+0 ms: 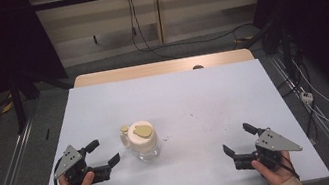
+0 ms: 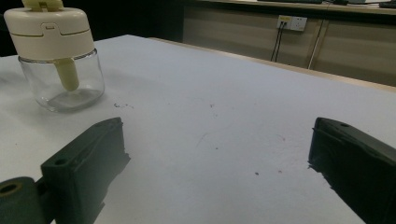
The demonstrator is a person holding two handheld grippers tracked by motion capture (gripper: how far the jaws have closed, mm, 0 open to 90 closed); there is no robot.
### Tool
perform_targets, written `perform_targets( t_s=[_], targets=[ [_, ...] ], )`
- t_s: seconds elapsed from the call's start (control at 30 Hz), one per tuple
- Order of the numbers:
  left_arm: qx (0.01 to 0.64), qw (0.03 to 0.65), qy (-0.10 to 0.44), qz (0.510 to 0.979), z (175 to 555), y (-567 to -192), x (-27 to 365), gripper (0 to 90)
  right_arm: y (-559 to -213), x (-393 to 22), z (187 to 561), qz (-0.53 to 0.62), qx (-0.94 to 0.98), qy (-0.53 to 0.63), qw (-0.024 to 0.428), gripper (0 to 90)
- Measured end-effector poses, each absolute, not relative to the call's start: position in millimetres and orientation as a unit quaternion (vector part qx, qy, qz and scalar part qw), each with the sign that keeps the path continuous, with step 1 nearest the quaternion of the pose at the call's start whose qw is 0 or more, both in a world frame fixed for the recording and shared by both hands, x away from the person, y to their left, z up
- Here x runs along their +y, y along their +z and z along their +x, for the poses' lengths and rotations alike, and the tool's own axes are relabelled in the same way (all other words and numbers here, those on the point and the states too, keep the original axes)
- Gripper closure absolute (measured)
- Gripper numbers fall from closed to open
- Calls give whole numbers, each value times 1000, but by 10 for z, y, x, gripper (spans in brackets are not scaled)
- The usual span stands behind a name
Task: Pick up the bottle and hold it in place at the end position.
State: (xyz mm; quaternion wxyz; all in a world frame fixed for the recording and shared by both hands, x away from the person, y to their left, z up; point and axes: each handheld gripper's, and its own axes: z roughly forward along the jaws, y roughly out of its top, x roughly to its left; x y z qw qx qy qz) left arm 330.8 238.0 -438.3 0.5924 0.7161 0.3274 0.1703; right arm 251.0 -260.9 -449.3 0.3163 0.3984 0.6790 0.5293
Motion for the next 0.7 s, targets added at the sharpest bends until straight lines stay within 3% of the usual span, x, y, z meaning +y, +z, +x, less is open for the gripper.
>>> perform_targets(
  t_s=[0.7],
  targets=[
    [278,597,127,742,3266,-4352,2185,43,-4489,-2594,2514,392,682,529,318,34]
  ],
)
